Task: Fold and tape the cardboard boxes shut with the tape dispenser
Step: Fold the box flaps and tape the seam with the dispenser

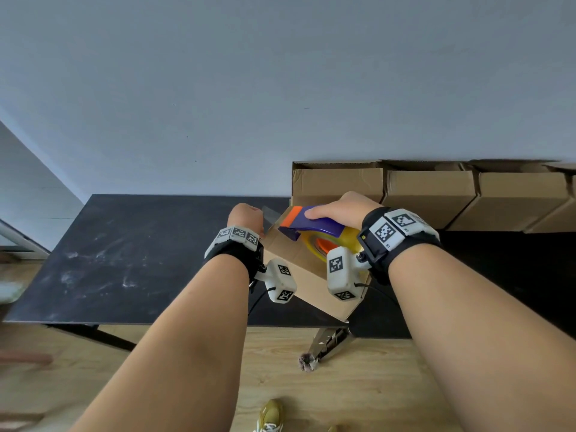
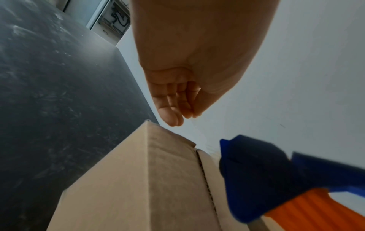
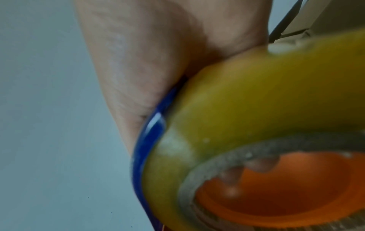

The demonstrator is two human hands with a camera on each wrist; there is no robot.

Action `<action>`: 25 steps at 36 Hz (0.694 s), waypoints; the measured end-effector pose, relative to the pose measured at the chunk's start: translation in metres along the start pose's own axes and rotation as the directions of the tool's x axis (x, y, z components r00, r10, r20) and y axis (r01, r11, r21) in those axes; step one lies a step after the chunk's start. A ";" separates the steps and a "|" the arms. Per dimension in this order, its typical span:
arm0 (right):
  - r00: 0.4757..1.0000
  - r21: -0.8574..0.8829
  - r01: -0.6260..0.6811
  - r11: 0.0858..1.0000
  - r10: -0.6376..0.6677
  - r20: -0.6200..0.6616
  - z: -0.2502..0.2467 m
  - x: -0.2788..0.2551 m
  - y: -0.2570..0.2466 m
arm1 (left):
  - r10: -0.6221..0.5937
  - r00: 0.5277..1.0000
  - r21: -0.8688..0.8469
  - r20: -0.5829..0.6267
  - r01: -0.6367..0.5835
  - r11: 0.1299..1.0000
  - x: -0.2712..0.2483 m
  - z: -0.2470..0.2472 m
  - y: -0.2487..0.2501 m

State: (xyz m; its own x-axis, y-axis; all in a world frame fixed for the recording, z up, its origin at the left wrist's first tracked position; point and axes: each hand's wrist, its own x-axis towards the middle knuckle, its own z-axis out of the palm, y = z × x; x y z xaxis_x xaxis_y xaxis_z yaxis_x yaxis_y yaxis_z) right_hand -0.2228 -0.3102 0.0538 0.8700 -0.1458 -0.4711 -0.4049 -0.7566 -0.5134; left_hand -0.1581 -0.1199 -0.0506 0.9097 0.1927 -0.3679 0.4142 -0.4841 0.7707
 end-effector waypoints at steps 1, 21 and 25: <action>1.000 -0.008 0.000 1.000 0.000 0.000 0.000 0.001 -0.001 | 0.009 1.000 0.006 -0.016 -0.009 1.000 0.001 0.000 -0.001; 0.998 -0.055 -0.057 0.997 0.059 0.027 0.006 0.023 -0.018 | 0.011 1.000 0.273 0.009 -0.013 0.962 0.026 0.003 -0.011; 0.997 -0.062 -0.064 0.996 0.066 0.037 0.007 0.023 -0.019 | 0.012 0.998 0.323 0.064 -0.032 0.946 0.022 0.008 -0.018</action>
State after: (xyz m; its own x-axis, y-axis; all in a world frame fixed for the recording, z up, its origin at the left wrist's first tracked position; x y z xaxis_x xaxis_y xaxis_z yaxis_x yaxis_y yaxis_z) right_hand -0.1967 -0.2945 0.0474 0.8302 -0.1720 -0.5303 -0.4413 -0.7840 -0.4366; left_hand -0.1457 -0.1132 -0.0768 0.9109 0.1315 -0.3912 0.3528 -0.7400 0.5727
